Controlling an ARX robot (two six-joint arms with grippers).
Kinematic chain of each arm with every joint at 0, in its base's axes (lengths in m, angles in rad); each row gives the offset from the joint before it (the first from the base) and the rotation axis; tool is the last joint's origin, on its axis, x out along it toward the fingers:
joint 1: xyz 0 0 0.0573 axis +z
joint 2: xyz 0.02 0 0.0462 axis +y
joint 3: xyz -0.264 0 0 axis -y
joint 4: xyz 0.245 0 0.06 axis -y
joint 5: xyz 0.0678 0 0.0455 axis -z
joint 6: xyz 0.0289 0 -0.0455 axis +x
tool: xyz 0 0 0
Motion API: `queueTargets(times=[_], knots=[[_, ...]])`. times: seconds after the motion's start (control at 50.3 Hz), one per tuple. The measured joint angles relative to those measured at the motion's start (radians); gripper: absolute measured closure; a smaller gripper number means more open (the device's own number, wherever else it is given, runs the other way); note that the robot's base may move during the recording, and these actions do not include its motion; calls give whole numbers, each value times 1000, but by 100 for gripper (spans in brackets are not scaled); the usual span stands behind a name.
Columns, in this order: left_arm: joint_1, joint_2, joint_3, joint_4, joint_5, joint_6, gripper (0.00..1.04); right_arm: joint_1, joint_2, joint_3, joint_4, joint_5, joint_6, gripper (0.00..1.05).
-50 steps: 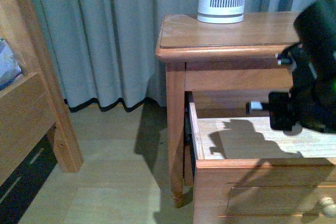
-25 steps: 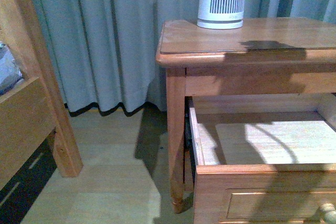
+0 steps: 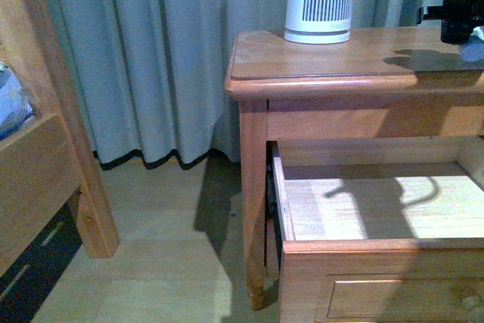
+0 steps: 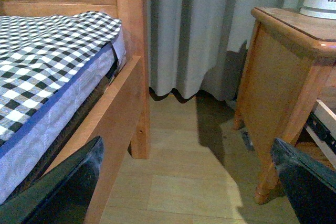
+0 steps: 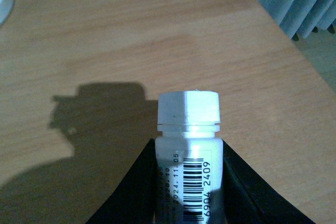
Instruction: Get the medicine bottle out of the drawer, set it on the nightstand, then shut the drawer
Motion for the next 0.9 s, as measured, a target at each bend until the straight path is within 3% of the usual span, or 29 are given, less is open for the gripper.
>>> queueTargets(times=[0.398, 0.477, 0.736, 0.895], knots=[[0, 0, 0, 0, 0, 0, 7, 6, -107, -77, 79, -3, -3, 5], [0, 0, 0, 0, 0, 0, 7, 16, -225, -160, 99, -3, 2, 7], [0, 0, 0, 0, 0, 0, 7, 101, -828, -731, 206, -50, 41, 7], [0, 0, 0, 0, 0, 0, 7, 168, -1100, -1053, 169, -49, 53, 7]])
